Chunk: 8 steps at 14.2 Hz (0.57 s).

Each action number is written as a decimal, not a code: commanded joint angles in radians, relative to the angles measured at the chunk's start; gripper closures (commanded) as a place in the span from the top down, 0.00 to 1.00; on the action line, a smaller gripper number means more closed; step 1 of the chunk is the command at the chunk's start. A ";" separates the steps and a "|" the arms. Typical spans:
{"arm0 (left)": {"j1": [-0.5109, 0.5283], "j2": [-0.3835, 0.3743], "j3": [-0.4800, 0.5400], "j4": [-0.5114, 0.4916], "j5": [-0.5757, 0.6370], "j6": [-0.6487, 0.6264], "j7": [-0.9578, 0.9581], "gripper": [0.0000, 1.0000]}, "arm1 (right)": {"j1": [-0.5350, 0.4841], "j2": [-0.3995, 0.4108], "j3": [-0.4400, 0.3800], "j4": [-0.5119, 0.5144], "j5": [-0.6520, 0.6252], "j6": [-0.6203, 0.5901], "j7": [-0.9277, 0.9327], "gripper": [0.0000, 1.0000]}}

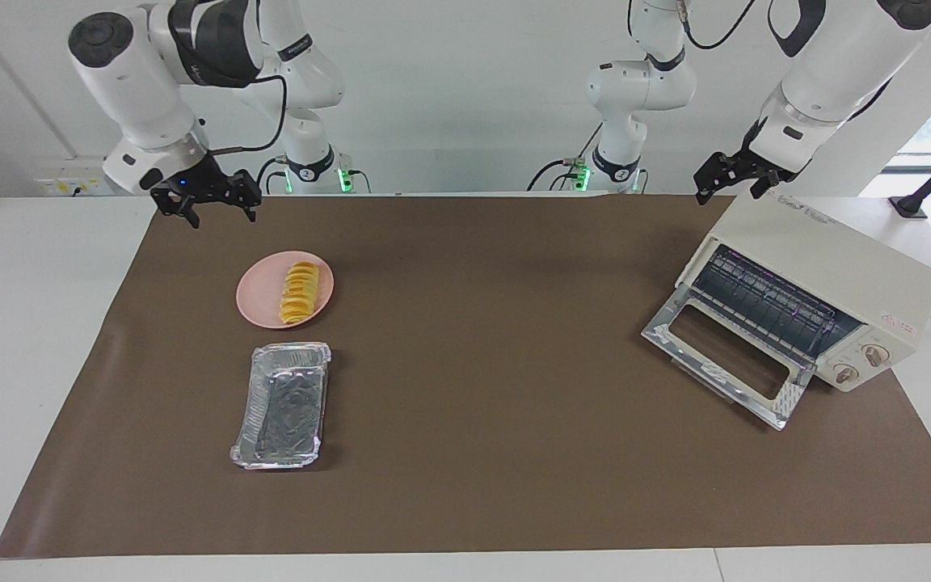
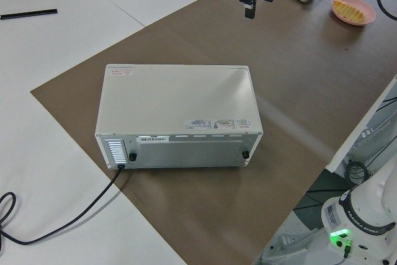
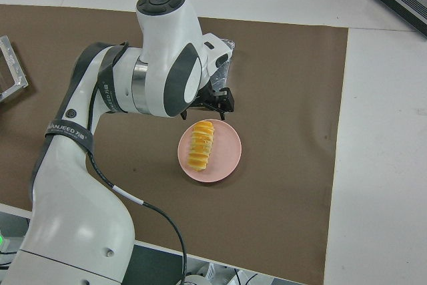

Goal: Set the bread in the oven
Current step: 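Grasp the orange bread slices on the pink plate with the right gripper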

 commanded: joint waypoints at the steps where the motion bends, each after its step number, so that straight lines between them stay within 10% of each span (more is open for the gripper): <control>1: 0.009 -0.016 -0.002 -0.009 -0.007 -0.010 0.009 1.00 | 0.037 -0.044 0.001 -0.146 0.006 0.119 0.054 1.00; 8: 0.009 -0.016 -0.002 -0.009 -0.007 -0.010 0.009 1.00 | 0.058 0.054 0.003 -0.366 0.006 0.487 0.039 1.00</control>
